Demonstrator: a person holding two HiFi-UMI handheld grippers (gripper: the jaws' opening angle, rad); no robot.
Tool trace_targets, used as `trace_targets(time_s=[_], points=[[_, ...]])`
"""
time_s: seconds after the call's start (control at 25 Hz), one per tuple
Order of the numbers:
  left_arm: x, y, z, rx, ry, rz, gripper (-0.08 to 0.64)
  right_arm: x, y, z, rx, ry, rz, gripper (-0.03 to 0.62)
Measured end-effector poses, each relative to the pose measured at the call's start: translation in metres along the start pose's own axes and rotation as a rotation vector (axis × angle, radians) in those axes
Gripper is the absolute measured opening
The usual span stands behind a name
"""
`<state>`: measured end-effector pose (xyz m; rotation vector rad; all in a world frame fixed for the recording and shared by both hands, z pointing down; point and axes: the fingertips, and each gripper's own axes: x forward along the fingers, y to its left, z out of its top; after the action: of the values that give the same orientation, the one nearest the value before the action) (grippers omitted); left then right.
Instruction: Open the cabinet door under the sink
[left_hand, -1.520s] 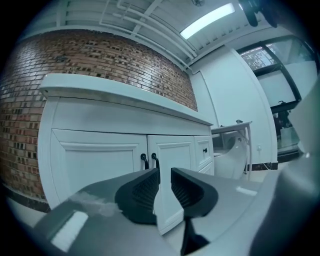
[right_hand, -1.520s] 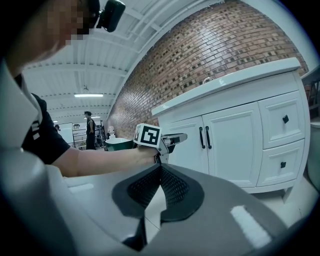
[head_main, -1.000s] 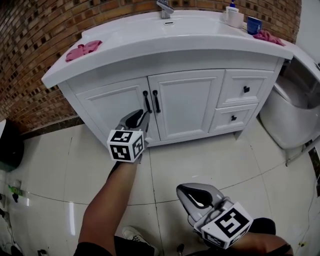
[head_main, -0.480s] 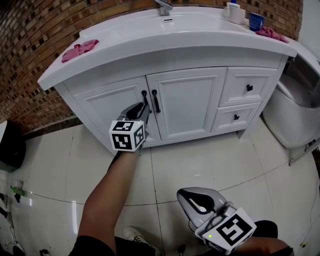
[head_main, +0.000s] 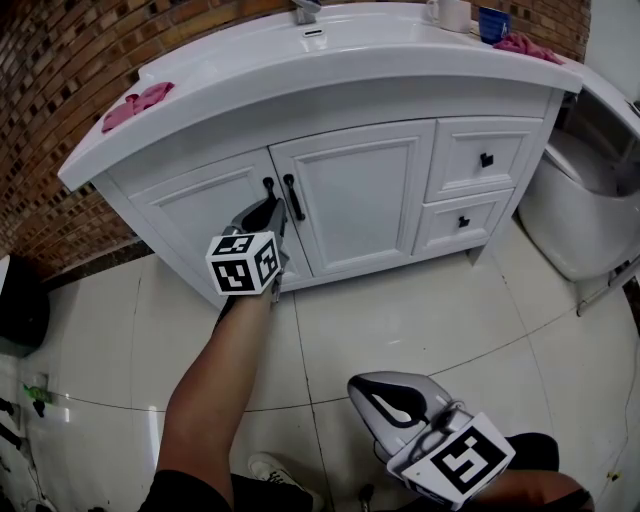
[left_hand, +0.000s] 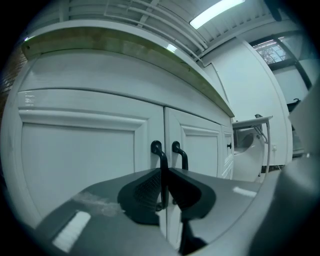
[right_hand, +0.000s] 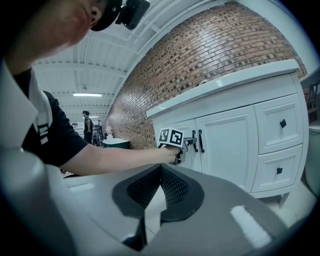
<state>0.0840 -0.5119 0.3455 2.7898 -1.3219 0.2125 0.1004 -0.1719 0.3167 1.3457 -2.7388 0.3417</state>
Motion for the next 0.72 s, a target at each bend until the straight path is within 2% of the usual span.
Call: trace_targets(time_s=[0.2,0.28,0.72], points=[[-0.006,-0.004,-0.002,-0.023,-0.001,0.003,0.041,0.0,0.001,0.003,0.043,-0.01,-0.002,0.008],[-0.014,-0.006,-0.003,-0.021,-0.011,0.002,0.04,-0.001,0.004,0.0,0.026,0.0,0.01,0.008],[-0.07,-0.03,-0.012,-0.01,-0.037,-0.053,0.04,-0.004,0.021,-0.007,0.062,0.026,0.024,0.008]])
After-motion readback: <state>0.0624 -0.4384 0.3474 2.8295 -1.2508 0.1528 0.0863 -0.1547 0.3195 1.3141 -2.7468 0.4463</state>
